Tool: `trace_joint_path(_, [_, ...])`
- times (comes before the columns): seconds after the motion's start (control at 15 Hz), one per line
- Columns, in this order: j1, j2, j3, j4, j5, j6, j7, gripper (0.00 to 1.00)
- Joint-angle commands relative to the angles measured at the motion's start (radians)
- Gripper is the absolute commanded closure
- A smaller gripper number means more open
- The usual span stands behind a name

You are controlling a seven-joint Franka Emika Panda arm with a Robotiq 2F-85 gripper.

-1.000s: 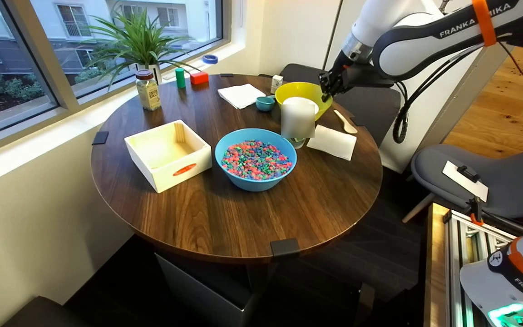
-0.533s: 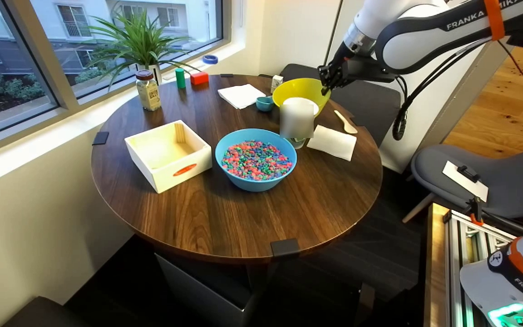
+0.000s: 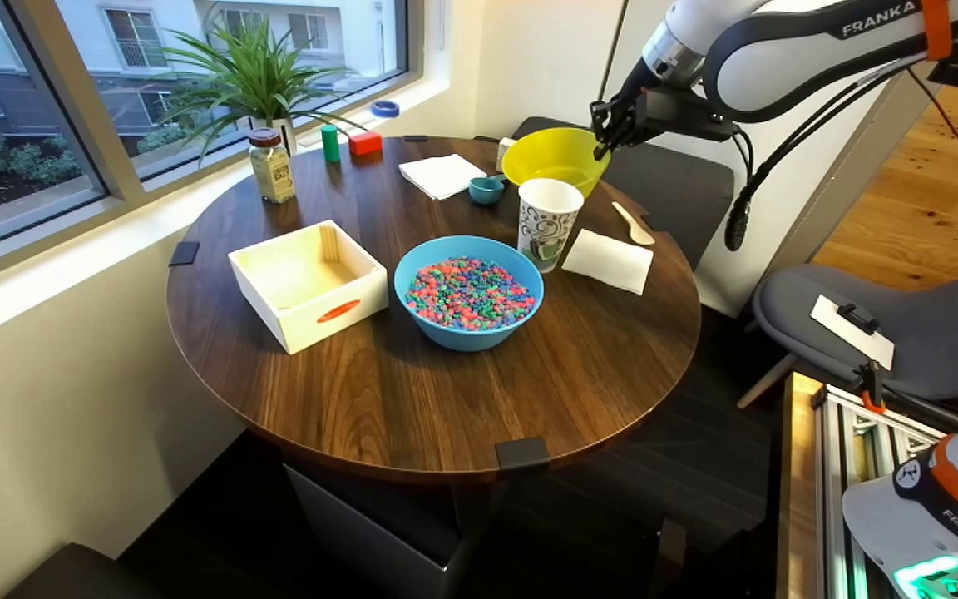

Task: Put the yellow bowl on top of the paper cup

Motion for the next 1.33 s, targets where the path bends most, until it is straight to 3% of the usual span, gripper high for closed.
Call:
trace_joint_path(0.0, [-0.004, -0.056, -0.004, -0.048, 0.033, 0.055, 0.014, 0.99])
trace_joint_path(0.6, [0.008, -0.173, 0.029, -0.097, 0.170, 0.180, -0.034, 0.99])
trace_joint_path(1.27, [0.112, -0.271, 0.038, -0.135, 0.514, 0.116, -0.216, 0.99])
